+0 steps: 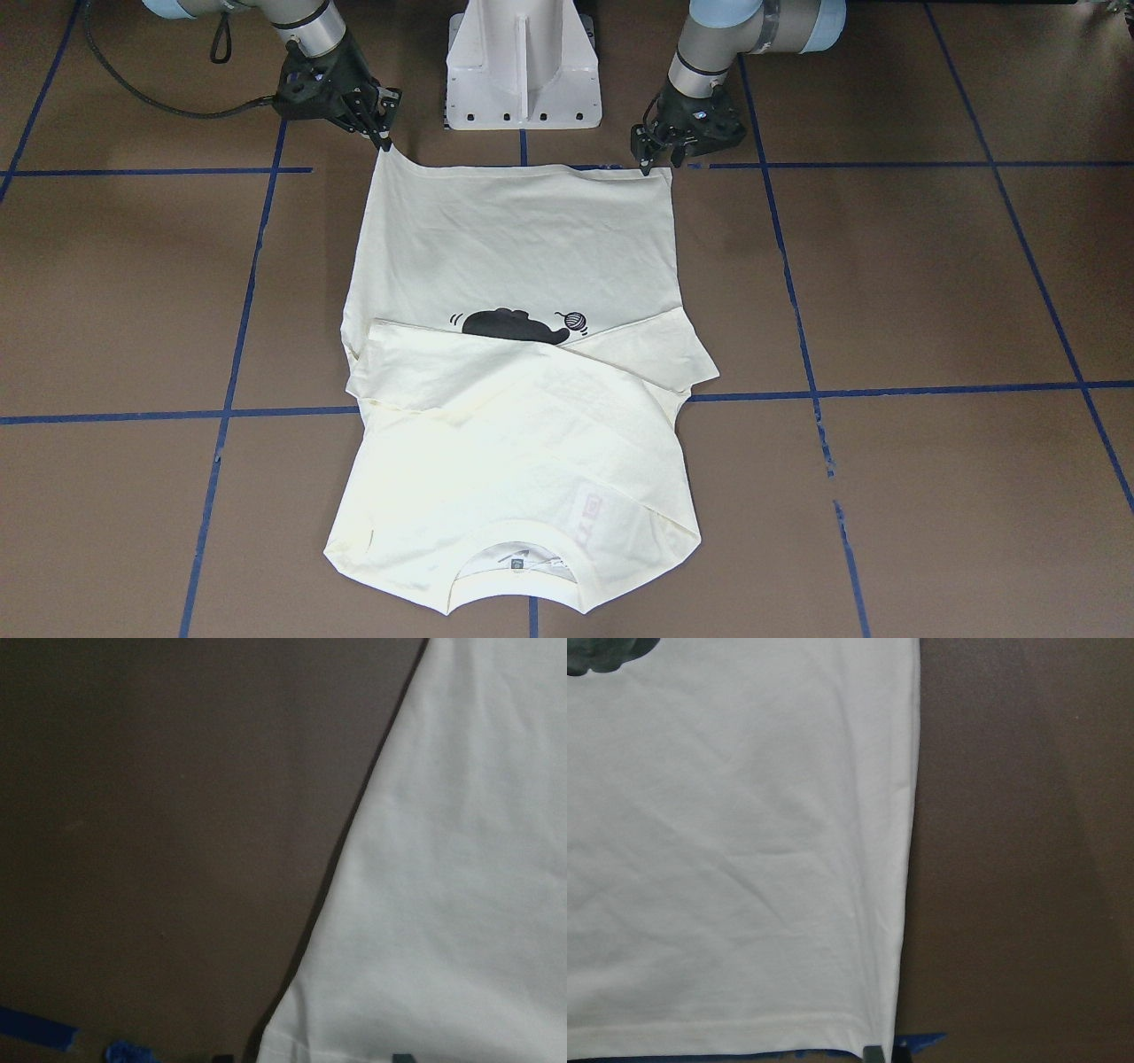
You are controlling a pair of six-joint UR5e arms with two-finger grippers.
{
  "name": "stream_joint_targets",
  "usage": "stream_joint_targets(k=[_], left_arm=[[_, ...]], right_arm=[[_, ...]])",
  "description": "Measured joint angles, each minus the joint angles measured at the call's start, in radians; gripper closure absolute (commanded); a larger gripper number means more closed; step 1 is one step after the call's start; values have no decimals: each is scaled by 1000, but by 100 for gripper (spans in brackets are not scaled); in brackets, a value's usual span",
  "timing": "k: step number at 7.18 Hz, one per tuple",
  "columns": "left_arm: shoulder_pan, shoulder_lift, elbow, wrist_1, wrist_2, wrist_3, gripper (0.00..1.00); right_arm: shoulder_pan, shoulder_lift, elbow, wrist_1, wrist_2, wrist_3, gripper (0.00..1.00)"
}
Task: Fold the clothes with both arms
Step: 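Grasp the hem corners with both grippers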
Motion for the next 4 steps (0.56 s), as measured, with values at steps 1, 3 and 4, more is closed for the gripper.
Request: stream_joint_targets(k=[1,3,4], left_arm=[[2,-5,-2,26,1,-1,43],[-1,-12,-4,62,9,0,43],[-3,-13,-4,66,13,0,43]], right_arm=[[0,0,0,1,1,0,100],[0,0,1,1,1,0,100],[0,-1,0,1,2,0,100]])
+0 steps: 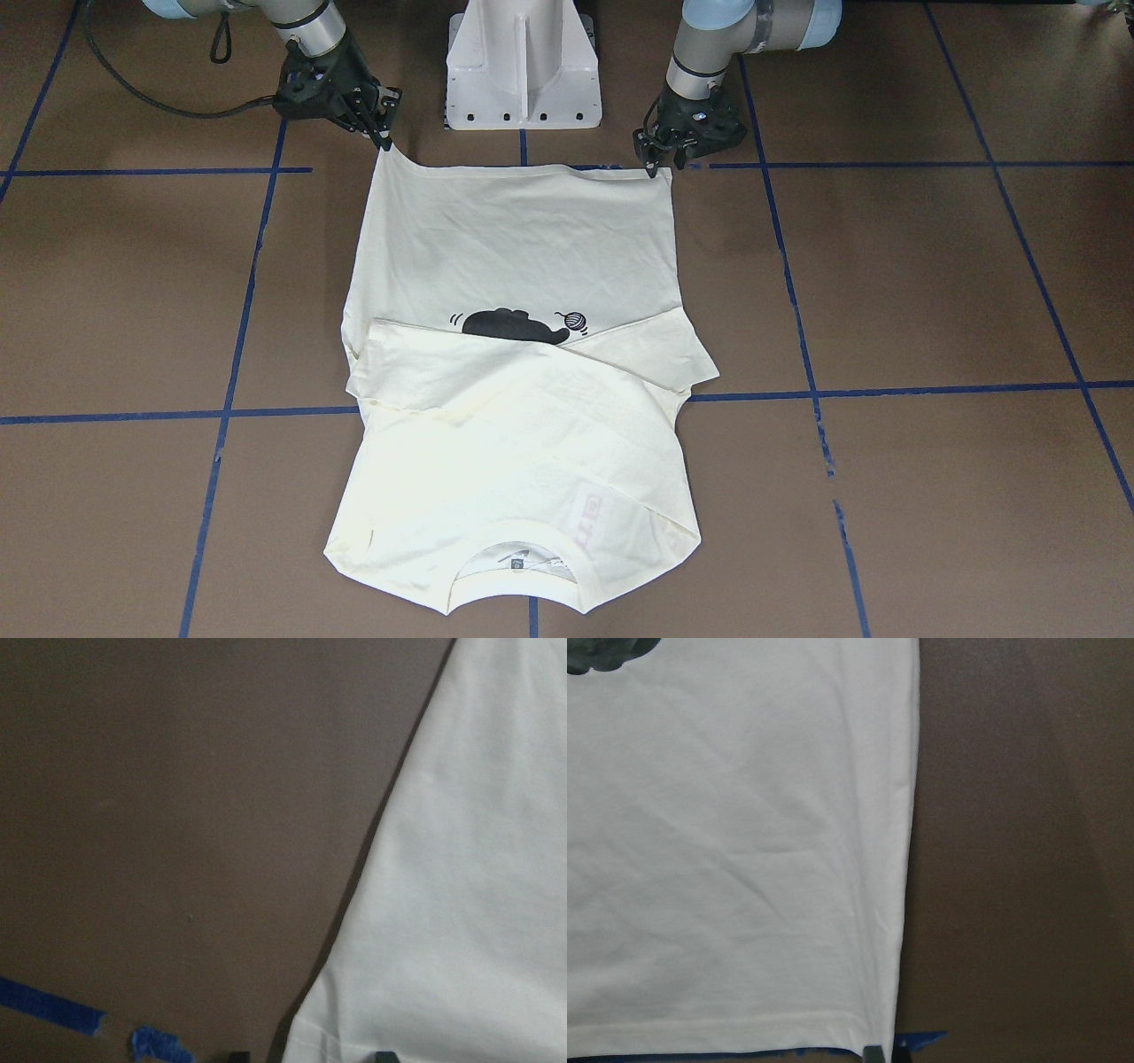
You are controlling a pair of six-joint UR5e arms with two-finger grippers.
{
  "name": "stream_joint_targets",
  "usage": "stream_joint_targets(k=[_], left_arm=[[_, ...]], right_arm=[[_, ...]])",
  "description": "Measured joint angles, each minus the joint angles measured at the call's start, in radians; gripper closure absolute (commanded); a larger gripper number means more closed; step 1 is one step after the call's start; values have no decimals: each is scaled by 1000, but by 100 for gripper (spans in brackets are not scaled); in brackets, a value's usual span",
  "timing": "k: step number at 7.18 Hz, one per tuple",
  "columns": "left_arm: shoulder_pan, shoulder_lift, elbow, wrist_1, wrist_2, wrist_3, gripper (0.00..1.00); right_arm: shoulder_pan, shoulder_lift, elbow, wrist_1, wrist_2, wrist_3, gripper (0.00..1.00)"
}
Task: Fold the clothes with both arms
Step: 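Grasp the hem corners with both grippers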
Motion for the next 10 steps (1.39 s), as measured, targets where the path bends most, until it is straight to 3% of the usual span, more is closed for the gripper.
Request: stream_joint_targets(k=[2,3,5,6,7,10], left_arm=[[0,-2,3,2,3,0,44],[1,-3,4,2,4,0,54],[0,-4,5,2,4,0,86],[-1,-4,5,2,8,-1,94],[-1,-5,5,3,15,-1,100],[-3,-9,-6,2,21,-1,100]], right_arm=[[0,-4,-1,0,0,0,100],[0,-5,-1,0,0,0,100],[0,-6,-1,0,1,-1,100],[0,-6,0,0,1,0,100],[0,-6,0,0,1,0,100],[3,-6,1,0,2,-1,100]])
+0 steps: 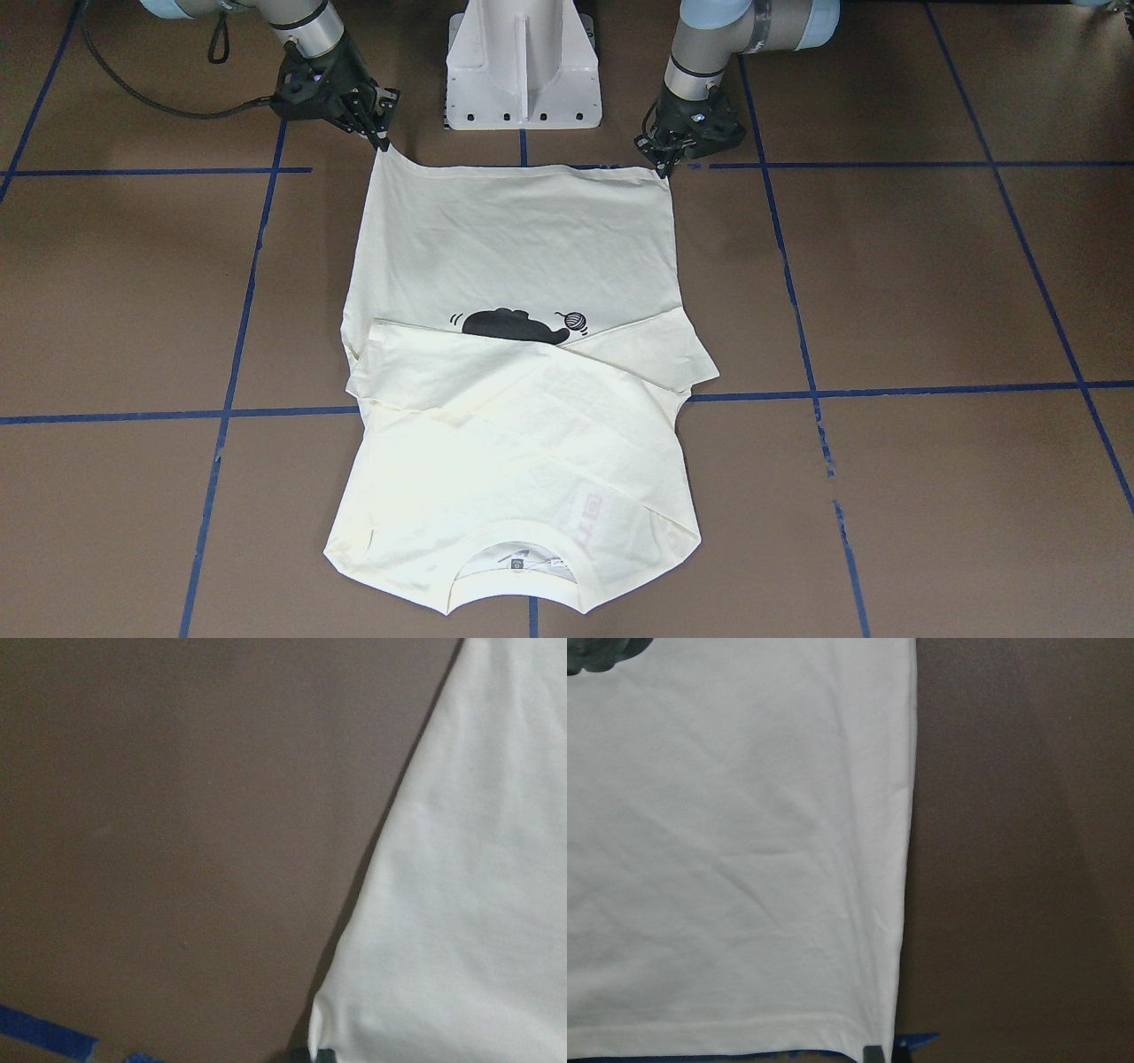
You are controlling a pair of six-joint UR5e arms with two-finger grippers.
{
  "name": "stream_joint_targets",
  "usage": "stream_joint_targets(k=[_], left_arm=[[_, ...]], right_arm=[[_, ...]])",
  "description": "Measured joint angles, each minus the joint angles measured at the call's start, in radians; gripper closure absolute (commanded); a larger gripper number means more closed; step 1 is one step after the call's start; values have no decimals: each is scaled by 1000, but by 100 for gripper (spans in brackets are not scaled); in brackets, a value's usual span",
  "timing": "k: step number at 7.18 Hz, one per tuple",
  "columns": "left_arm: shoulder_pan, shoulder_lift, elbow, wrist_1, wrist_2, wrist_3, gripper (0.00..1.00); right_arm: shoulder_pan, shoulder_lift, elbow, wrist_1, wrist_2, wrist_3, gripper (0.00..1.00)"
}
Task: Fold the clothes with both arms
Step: 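Grasp the hem corners with both grippers, then lift the hem with both grippers and fold it toward the collar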
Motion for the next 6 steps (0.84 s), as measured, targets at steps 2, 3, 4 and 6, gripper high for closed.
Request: stream_joint_targets(k=[2,3,4,6], left_arm=[[1,13,-57,20,2,3,100],[18,22,-111,60,4,5,100],[46,28,-154,97,6,6,100],[100,38,-199,120,6,9,100]], right_arm=[[12,-8,9,2,10,0,100],[15,-21,24,4,21,0,100],[16,-48,49,5,40,-2,100],[17,-132,126,12,94,-8,100]])
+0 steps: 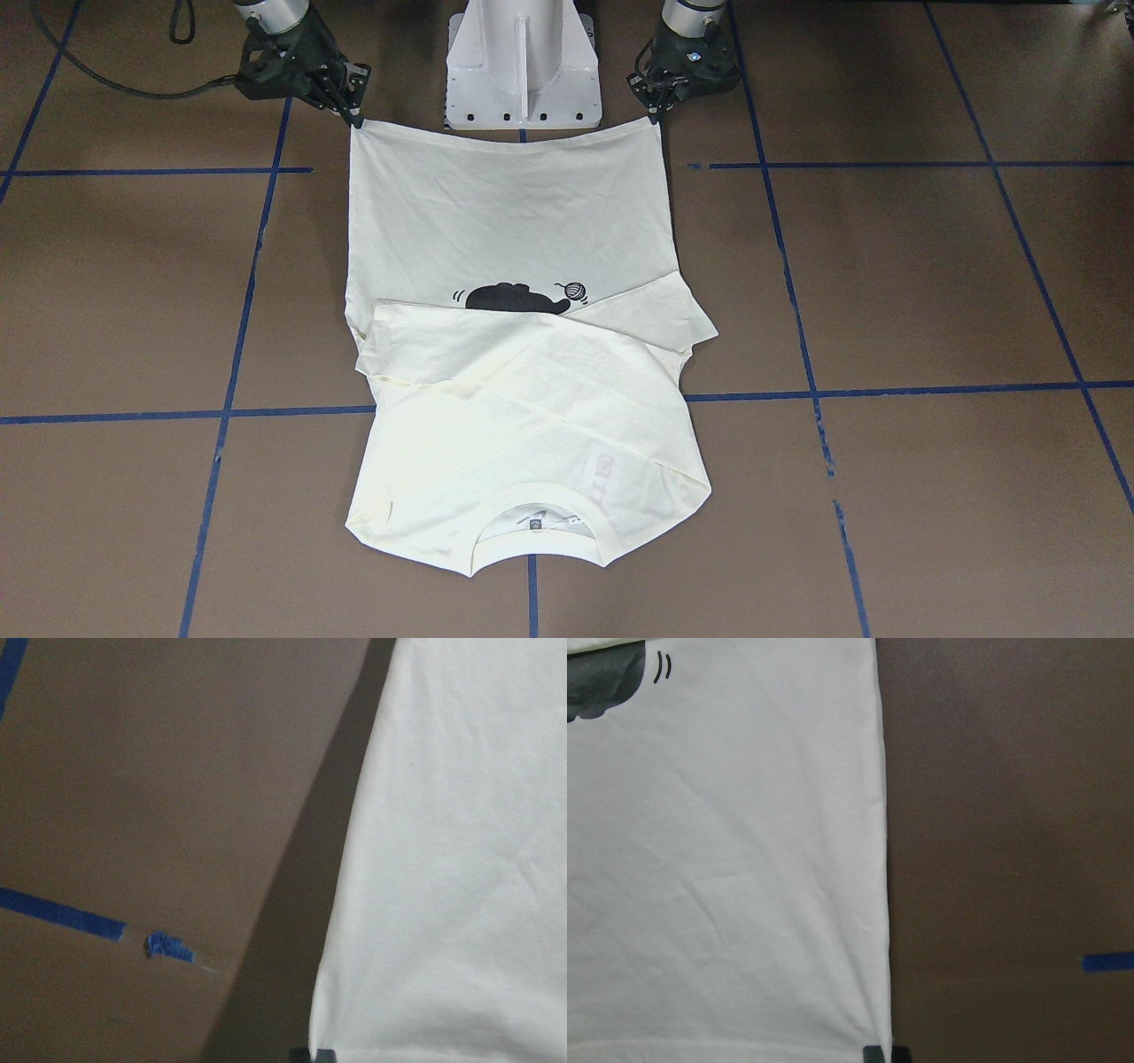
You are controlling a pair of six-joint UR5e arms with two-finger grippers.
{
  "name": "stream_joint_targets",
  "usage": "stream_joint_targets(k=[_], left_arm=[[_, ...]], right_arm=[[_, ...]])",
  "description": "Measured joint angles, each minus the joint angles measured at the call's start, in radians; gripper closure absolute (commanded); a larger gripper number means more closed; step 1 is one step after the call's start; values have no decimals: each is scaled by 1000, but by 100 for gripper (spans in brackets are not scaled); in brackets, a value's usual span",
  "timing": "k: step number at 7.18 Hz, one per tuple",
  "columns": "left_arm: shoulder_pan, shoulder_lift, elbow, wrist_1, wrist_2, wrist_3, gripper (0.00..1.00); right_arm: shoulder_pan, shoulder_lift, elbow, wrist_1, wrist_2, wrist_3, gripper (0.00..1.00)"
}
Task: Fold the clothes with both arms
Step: 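Lift the hem with both grippers and fold it toward the collar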
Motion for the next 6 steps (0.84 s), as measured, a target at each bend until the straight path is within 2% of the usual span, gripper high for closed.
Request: stream_joint_targets(k=[1,4,6], left_arm=[[15,24,-33,3,-2,16,100],[38,183,-228,28,-31,98,100],[62,163,-256,43,-81,105,100]], right_arm=[[0,-34,47,3,46,-1,100],[-34,-104,154,6,150,4,100],[-59,-90,165,8,163,6,100]])
